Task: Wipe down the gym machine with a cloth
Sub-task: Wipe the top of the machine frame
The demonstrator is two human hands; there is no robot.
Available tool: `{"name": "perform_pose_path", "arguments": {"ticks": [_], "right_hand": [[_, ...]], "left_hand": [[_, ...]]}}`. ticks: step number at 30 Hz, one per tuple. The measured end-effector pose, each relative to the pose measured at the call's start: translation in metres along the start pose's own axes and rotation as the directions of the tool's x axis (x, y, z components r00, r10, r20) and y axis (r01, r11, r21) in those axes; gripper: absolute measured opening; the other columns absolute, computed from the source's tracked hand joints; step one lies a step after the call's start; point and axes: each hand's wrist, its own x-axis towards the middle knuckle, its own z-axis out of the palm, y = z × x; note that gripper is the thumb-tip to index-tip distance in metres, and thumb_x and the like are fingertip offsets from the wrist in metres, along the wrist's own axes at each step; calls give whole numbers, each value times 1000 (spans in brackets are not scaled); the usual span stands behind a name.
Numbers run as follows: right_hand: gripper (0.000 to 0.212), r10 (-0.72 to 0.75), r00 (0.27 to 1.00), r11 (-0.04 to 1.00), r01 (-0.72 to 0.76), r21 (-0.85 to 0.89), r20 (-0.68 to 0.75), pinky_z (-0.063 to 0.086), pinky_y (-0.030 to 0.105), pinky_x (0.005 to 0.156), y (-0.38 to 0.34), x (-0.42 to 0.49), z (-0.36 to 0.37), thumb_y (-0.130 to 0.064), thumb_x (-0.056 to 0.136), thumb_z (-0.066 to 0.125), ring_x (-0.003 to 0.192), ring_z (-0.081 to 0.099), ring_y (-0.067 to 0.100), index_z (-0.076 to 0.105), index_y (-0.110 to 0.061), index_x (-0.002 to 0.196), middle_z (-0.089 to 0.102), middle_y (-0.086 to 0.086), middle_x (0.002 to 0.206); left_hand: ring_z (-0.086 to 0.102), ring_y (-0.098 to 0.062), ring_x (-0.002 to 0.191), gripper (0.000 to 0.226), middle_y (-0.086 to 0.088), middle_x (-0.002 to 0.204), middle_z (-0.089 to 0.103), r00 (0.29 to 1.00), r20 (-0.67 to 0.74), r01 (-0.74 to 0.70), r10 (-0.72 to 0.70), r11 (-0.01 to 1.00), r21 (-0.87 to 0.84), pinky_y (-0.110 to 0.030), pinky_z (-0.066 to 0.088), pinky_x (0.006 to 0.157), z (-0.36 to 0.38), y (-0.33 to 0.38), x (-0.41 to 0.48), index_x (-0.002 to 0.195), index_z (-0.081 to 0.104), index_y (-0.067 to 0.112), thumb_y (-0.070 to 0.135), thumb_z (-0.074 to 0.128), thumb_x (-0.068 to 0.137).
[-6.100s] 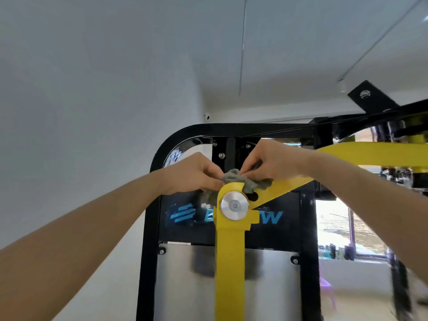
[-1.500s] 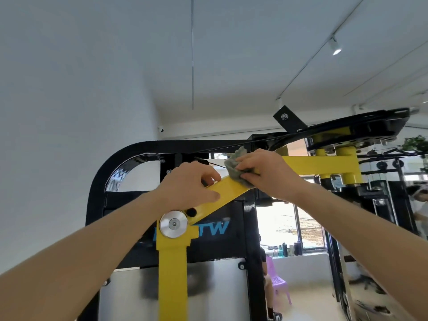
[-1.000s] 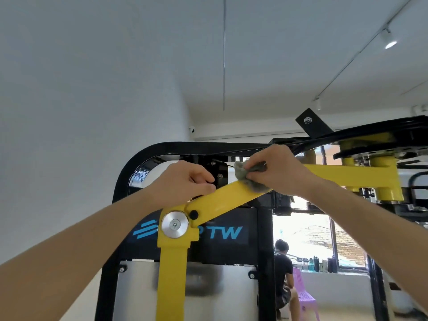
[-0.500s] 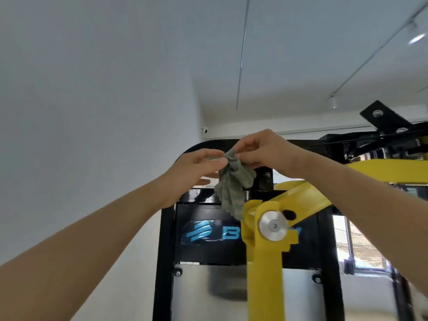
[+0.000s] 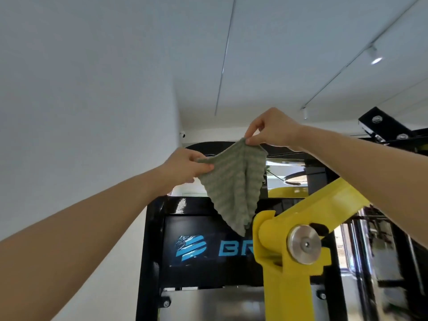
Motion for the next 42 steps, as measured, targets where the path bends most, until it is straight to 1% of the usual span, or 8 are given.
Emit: {"name": "perform_pose_path", "arguments": {"ticks": [7, 12, 15, 18, 25, 29, 36, 42], "right_hand": [[9, 342, 940, 891, -325, 318, 2, 59, 27, 51, 32, 49, -7, 6, 89, 67, 57, 67, 25, 68, 7, 98, 71, 21, 80], [21, 365, 931, 859, -339, 382, 5, 63, 34, 68, 62, 80, -5, 9, 88, 64, 73, 69, 25, 64, 10, 110, 66, 18, 93], [27, 350, 937, 903, -344, 256, 25, 60, 39, 78, 80, 89, -6, -1, 93, 65, 94, 68, 25, 62, 3, 119, 68, 16, 106], [26, 346, 938, 934, -348, 84, 37, 57, 41, 83, 96, 95, -10, -6, 92, 68, 105, 67, 27, 63, 0, 117, 68, 15, 113], [39, 348, 930, 889, -290, -354, 114, 51, 35, 90, 128, 92, -23, -18, 84, 79, 112, 61, 24, 70, -11, 121, 66, 6, 125], [60, 158, 981, 911, -103, -399, 109, 42, 32, 98, 123, 88, -12, -16, 79, 84, 110, 56, 22, 61, -17, 134, 59, 1, 115], [35, 76, 961, 967, -6, -254, 265, 46, 8, 56, 89, 97, 11, 1, 78, 77, 86, 69, 19, 74, -10, 112, 74, 6, 98], [42, -23, 957, 963, 99, -252, 291, 41, 17, 74, 49, 106, 45, -29, 82, 82, 102, 64, 15, 71, -21, 121, 71, -2, 106]], "left_hand": [[53, -6, 38, 7, 2, 54, 62, 982, -112, 100, -152, 921, -376, -14, 36, 34, 9, 32, 84, 100, 68, 10, 16, 66, 96], [74, -23, 74, 7, -15, 91, 74, 983, -103, 42, -151, 734, -677, -25, 62, 61, 36, 42, 146, 98, 63, 2, 3, 56, 99], [64, -22, 86, 4, -11, 95, 68, 990, -134, -29, -44, 866, -500, -25, 56, 73, 59, 37, 176, 94, 67, 7, 7, 64, 93], [62, -16, 97, 14, 0, 102, 67, 978, -86, -193, 189, 980, -42, -27, 49, 91, 75, 26, 192, 101, 73, 21, 14, 69, 90], [59, -16, 114, 40, 6, 128, 65, 906, 250, -420, 340, 670, 612, -37, 48, 102, 82, 23, 201, 132, 64, 35, 41, 67, 92], [59, -15, 114, 48, 14, 127, 63, 899, 282, -430, 336, 547, 718, -40, 49, 96, 73, 23, 197, 134, 59, 43, 58, 65, 90], [60, -15, 113, 53, 15, 123, 65, 912, 235, -391, 336, 545, 742, -36, 48, 90, 39, 6, 183, 132, 60, 41, 60, 71, 84], [57, -14, 114, 61, 17, 124, 63, 933, 134, -309, 334, 554, 773, -34, 44, 86, -11, -19, 158, 136, 57, 42, 60, 75, 80]]}}
